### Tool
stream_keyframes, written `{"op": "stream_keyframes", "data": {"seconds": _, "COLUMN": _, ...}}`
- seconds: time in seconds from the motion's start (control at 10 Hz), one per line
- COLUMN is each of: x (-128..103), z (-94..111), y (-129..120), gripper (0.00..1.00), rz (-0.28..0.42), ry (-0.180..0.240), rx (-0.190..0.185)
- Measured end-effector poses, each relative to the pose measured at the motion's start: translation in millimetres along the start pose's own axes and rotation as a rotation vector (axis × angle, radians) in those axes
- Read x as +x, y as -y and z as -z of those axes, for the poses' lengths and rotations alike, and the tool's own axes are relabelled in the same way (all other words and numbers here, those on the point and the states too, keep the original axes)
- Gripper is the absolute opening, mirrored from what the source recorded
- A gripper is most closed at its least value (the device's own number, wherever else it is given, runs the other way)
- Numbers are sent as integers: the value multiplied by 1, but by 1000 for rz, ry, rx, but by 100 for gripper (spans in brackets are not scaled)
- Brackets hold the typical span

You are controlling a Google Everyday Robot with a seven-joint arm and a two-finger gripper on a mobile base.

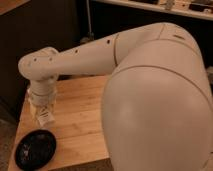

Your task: Place the bottle in the ceramic bowl

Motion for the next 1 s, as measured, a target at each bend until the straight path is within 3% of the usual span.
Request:
{"op": "stream_keyframes", "data": {"seconds": 0.3, "x": 6, "z": -16, "y": -21, "gripper": 0, "rz": 82, "ry": 20, "rx": -16}}
{"op": "stream_keyframes", "data": {"seconds": 0.7, "x": 32, "z": -48, "y": -96, "gripper": 0, "rz": 230, "ry": 59, "rx": -53}}
{"op": "stream_keyframes", "data": {"seconds": 1.0, "x": 44, "z": -90, "y": -113, "gripper": 0, "rz": 270, "ry": 48, "rx": -97}}
